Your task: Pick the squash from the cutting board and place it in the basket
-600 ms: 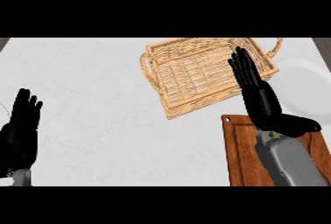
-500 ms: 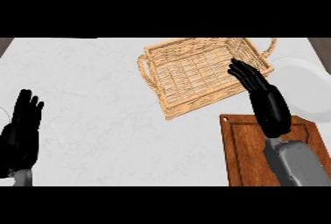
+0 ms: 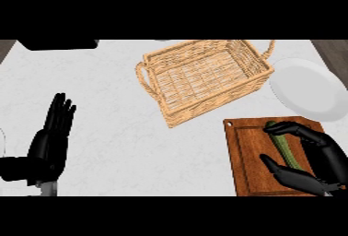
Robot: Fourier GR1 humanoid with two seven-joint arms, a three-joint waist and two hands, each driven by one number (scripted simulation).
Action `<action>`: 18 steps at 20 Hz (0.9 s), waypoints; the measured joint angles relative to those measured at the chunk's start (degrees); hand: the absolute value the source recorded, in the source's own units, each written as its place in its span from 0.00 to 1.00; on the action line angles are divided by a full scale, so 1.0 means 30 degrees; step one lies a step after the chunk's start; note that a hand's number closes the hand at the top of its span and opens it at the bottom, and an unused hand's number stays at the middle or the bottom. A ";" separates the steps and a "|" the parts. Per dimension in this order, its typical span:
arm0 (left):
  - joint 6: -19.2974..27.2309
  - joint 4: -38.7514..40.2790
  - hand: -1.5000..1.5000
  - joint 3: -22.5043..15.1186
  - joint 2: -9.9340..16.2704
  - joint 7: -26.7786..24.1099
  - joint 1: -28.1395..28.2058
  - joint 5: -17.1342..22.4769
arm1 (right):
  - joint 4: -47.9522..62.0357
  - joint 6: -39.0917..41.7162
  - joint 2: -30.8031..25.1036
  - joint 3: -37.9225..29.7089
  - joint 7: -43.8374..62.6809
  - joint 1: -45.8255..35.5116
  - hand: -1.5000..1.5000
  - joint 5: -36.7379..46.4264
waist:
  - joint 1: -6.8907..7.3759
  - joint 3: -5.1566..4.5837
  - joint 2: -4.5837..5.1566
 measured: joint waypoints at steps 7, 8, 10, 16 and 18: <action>0.0114 -0.0164 0.50 -0.0640 -0.0462 0.0149 -0.0260 -0.0371 | -0.2867 -0.5390 -0.0182 -0.0371 0.4524 0.2689 0.00 0.5513 | -0.0106 -0.0060 -0.0048; 0.0142 -0.0204 0.50 -0.0670 -0.0485 0.0159 -0.0241 -0.0406 | -0.3287 -0.5700 -0.0718 -0.0837 0.5504 0.2984 0.00 0.6179 | -0.0164 -0.0076 -0.0059; 0.0266 -0.0222 0.50 -0.0767 -0.0611 0.0192 -0.0286 -0.0510 | -0.4012 -0.5923 -0.2002 -0.1837 0.7489 0.3494 0.00 0.7495 | -0.0235 -0.0105 -0.0054; 0.0186 -0.0469 0.50 -0.0842 -0.0548 0.0302 -0.0224 -0.0589 | -0.6898 -0.2411 -0.6790 -0.4048 1.3741 0.4657 0.00 0.8601 | -0.0018 -0.0144 -0.0018; 0.0045 -0.0495 0.50 -0.0905 -0.0550 0.0280 -0.0093 -0.0544 | -0.8227 -0.0706 -0.8085 -0.4545 1.5710 0.4867 0.00 0.7845 | 0.0104 -0.0126 -0.0009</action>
